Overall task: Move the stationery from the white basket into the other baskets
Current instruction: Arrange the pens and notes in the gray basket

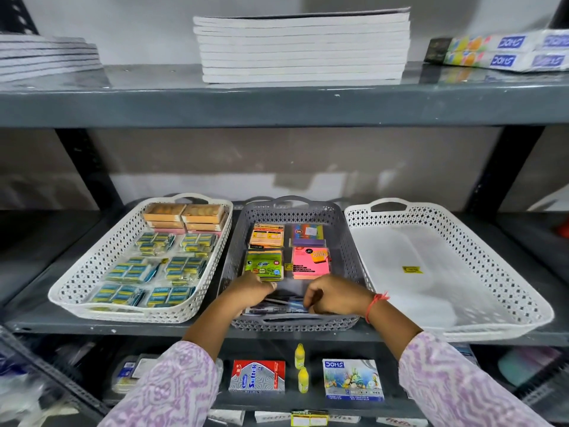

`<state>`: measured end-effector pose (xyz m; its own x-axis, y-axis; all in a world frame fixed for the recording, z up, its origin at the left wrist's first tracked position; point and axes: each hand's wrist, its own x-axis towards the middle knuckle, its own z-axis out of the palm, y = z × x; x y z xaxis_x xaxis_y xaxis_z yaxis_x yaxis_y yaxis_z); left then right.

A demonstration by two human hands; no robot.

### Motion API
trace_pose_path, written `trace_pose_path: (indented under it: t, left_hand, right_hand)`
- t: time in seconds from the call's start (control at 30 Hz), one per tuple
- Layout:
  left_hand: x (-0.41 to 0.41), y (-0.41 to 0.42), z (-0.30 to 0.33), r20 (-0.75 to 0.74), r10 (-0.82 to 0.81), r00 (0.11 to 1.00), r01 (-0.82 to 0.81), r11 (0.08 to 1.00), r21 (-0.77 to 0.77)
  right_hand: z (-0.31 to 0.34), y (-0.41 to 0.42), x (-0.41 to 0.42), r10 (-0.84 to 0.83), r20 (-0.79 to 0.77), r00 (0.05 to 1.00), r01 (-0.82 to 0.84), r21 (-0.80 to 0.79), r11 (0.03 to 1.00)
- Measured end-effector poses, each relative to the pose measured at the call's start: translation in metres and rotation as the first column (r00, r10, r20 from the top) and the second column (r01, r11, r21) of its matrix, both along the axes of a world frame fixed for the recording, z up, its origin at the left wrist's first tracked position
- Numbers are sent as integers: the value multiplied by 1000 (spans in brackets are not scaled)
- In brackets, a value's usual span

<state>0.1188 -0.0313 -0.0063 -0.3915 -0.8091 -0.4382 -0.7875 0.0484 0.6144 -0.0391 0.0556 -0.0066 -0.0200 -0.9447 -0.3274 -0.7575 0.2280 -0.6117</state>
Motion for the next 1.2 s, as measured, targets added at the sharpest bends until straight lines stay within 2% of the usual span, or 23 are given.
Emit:
trace_pose_path:
  t: [0.13,0.27,0.4,0.57,0.83,1.03,1.2]
  left_hand:
    - [-3,-2,-6,85,-34,996,36,999,-24]
    - [-4,-3,-6,61,4,998,-3,1000,-16]
    - [-10,-4,-3,-8,26,1000,-27,998,-50]
    - [-13,-8,-10,42,71,997,-68,996,-55]
    - [-16,-11,-18,225,25,974,4,992,-126]
    - [-14,-15,-18,224,-61,973,86,991,-103]
    - [-14,-21,-20,191,-92,977,110,991,-82]
  right_hand:
    - [-7,-9,0,-121,30,992,120,20,993]
    - [-9,-18,-6,-266,41,963,265,26,964]
    - [-16,-24,-13,-291,0,957,291,42,956]
    - [-19,-27,-12,-312,-95,945,318,53,947]
    - [-27,-33,-11,-241,-219,945,265,88,960]
    - [-26,-35,-10,-167,-297,940,207,110,972]
    - [-26,-36,-12,-93,-257,962,127,118,985]
